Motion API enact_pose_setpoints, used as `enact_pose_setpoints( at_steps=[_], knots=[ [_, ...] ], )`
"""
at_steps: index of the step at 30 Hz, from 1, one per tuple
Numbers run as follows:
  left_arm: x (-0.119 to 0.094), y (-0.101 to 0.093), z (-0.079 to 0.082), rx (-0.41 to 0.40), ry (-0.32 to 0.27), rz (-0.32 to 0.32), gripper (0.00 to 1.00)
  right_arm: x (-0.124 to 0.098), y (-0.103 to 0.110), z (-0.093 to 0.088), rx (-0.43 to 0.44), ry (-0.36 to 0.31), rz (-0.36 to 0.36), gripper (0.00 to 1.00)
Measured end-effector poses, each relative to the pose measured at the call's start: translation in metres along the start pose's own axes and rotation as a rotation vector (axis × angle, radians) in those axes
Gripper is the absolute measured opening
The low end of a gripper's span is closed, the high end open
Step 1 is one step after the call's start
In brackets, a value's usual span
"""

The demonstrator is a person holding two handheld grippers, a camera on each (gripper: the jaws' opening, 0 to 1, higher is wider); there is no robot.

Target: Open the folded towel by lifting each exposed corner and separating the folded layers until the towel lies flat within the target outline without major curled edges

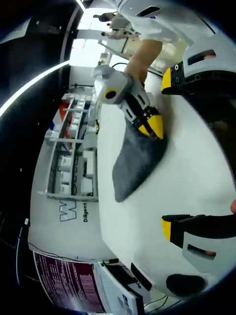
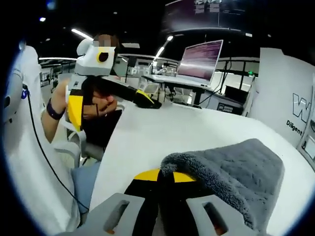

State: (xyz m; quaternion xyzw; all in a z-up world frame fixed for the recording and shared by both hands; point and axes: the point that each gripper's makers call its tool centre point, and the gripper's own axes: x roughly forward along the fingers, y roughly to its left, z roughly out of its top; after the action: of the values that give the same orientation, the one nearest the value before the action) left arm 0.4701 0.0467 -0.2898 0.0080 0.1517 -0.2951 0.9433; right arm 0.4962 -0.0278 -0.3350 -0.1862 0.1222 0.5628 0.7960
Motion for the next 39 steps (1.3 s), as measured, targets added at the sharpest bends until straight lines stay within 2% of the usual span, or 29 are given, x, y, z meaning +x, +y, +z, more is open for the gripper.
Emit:
enact_pose_setpoints(
  at_steps=[11,15,20,23,27,28,33,39],
  knots=[
    [-0.001,0.0,-0.002,-0.001,0.005,0.001,0.99,-0.015,0.01,0.006,0.005,-0.008,-0.032,0.09],
    [0.0,-0.001,-0.003,0.0,0.005,-0.002,0.99,-0.024,0.016,0.007,-0.003,-0.014,-0.045,0.19],
    [0.003,-0.002,-0.003,-0.001,0.008,-0.011,0.99,-0.044,0.02,0.013,0.008,-0.052,-0.075,0.25],
    [0.005,-0.003,-0.004,0.001,0.012,-0.016,0.99,-0.058,0.016,0.016,0.016,-0.061,-0.106,0.3],
    [0.008,-0.005,-0.003,0.003,0.016,-0.026,0.99,-0.082,0.006,0.024,0.027,-0.101,-0.173,0.31],
    [0.008,-0.005,-0.003,0.005,0.017,-0.028,0.99,-0.095,0.0,0.025,0.033,-0.106,-0.209,0.31],
    [0.009,-0.004,-0.002,0.005,0.016,-0.028,0.99,-0.122,-0.017,0.017,0.06,-0.092,-0.311,0.37],
    [0.01,-0.005,-0.002,0.007,0.018,-0.032,0.99,-0.151,-0.031,0.01,0.095,-0.108,-0.396,0.42]
  ],
)
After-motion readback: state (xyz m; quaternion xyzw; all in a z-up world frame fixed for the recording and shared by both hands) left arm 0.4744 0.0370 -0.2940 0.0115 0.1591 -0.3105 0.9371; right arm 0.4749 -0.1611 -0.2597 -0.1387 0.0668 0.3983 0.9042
